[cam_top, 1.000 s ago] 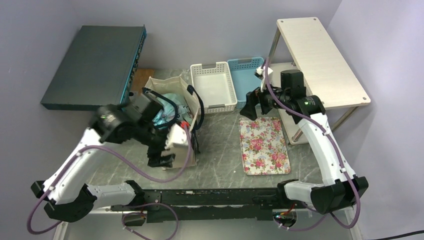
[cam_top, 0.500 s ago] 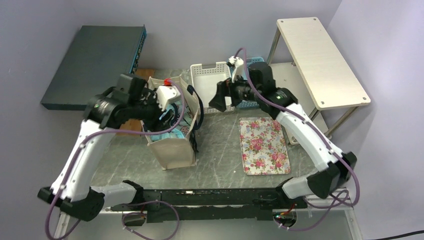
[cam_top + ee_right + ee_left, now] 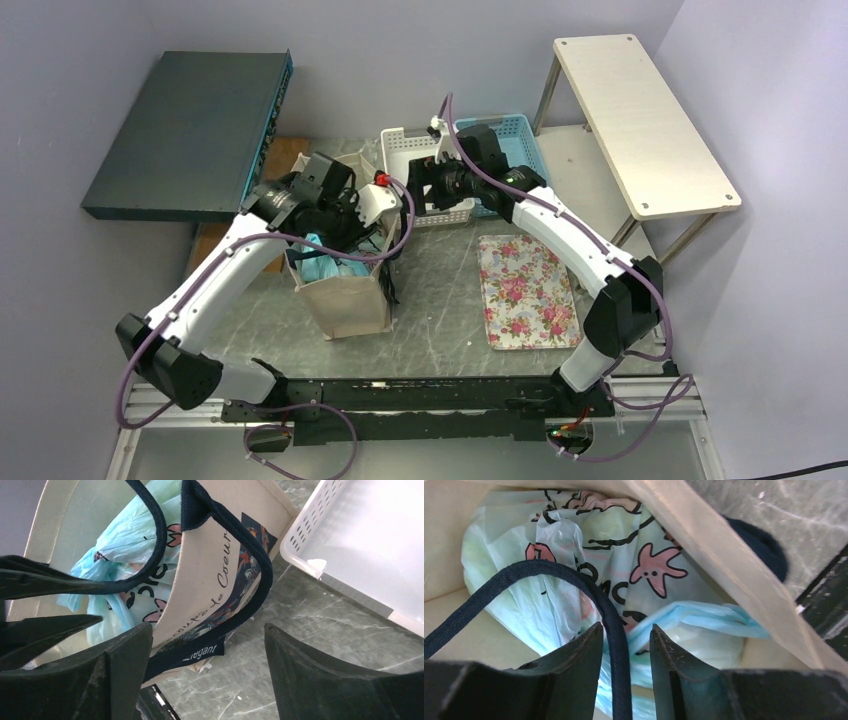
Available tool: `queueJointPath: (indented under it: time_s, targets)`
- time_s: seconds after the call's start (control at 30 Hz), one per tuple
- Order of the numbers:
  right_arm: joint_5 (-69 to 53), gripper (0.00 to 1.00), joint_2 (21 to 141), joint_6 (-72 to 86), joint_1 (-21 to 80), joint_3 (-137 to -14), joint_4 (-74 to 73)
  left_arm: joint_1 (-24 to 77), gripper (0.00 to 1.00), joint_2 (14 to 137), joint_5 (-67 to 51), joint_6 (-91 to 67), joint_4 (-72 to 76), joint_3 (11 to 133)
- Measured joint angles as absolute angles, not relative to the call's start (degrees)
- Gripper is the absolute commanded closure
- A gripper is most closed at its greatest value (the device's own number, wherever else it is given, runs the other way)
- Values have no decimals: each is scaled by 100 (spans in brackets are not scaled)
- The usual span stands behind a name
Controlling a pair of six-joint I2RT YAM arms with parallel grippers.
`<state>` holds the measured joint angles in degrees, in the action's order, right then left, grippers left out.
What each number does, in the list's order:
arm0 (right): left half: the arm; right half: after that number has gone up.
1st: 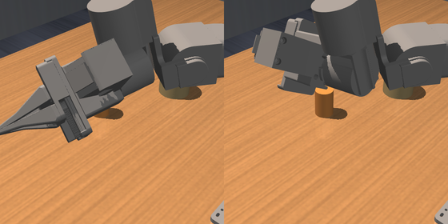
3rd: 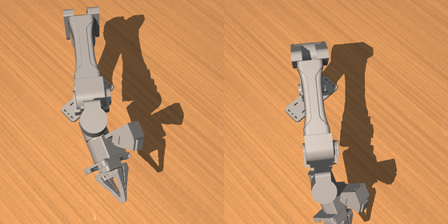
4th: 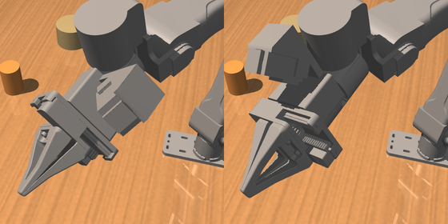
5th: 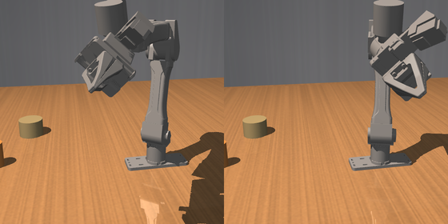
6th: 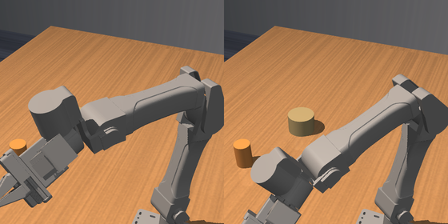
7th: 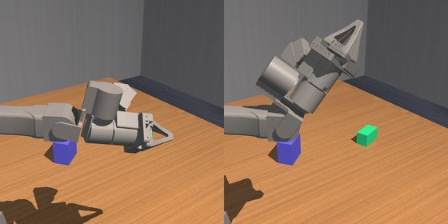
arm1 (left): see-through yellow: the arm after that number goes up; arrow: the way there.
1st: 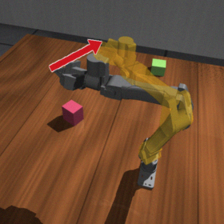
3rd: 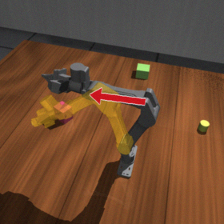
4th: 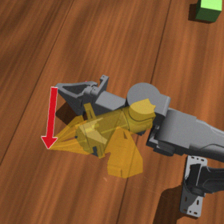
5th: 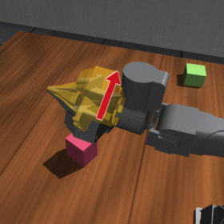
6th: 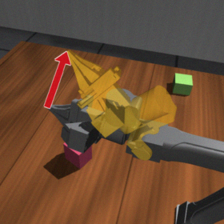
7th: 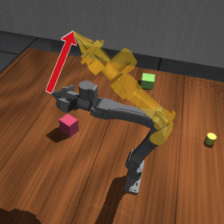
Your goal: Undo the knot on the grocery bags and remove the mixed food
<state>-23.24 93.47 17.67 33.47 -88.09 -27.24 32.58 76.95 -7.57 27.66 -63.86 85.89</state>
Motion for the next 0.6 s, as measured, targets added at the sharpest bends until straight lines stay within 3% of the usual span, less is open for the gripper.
queueJointPath:
  time_s: [0.17,0.27,0.4,0.53,0.6]
  targets:
    - [-2414,50,9413,1927,3347,-8807,-2641,3253,60,8068,-414,2836,-6075,8213]
    - [-2462,74,9413,1988,3358,-8799,-2545,3247,69,8267,-237,2821,-5966,8110]
    - [-2506,97,9408,2003,3380,-8761,-2486,3238,78,8346,-156,2759,-5942,8169]
    - [-2488,100,9345,1966,3382,-8637,-2458,3210,100,8215,-351,2714,-6121,8438]
    - [-2432,100,9284,1938,3380,-8532,-2445,3179,100,7970,-519,2692,-6187,8536]
